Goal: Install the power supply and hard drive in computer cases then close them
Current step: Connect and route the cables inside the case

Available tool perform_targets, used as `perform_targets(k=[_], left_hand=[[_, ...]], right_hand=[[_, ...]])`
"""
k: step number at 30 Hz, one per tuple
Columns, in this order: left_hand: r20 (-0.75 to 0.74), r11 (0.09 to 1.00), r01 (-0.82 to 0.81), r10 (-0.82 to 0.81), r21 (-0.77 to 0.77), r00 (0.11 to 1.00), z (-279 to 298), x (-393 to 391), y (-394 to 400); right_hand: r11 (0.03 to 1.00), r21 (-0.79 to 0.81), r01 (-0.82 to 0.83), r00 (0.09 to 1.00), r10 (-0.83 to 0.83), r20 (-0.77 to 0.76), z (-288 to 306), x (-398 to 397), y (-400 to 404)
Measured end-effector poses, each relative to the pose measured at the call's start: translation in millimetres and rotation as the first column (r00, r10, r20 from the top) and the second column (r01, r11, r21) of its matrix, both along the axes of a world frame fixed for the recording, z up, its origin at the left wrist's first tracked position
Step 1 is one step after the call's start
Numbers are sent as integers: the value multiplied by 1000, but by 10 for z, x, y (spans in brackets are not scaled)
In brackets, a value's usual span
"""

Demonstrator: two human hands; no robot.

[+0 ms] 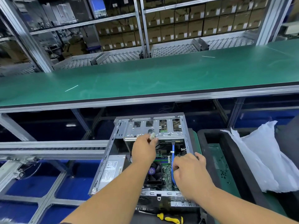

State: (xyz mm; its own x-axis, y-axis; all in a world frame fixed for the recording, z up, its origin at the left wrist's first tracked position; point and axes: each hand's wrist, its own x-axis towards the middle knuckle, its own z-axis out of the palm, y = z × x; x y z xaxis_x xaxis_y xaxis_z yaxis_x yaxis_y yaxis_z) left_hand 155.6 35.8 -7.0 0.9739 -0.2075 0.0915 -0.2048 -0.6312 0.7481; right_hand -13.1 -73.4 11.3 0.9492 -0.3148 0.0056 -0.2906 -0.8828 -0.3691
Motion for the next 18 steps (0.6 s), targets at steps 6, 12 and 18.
perform_targets(k=[6,12,18], left_hand=[[-207,941,13,-88,-339,974,-155,-52,237],[-311,858,429,-505,-283,805,-60,54,373],[-239,609,608,-578,510,780,-114,198,189]], right_hand=[[999,39,-4,1000,4,11,-47,13,-26],[999,44,-30,1000,30,1,-41,18,-35],[999,47,-26,1000,25,11,-63,19,-45]])
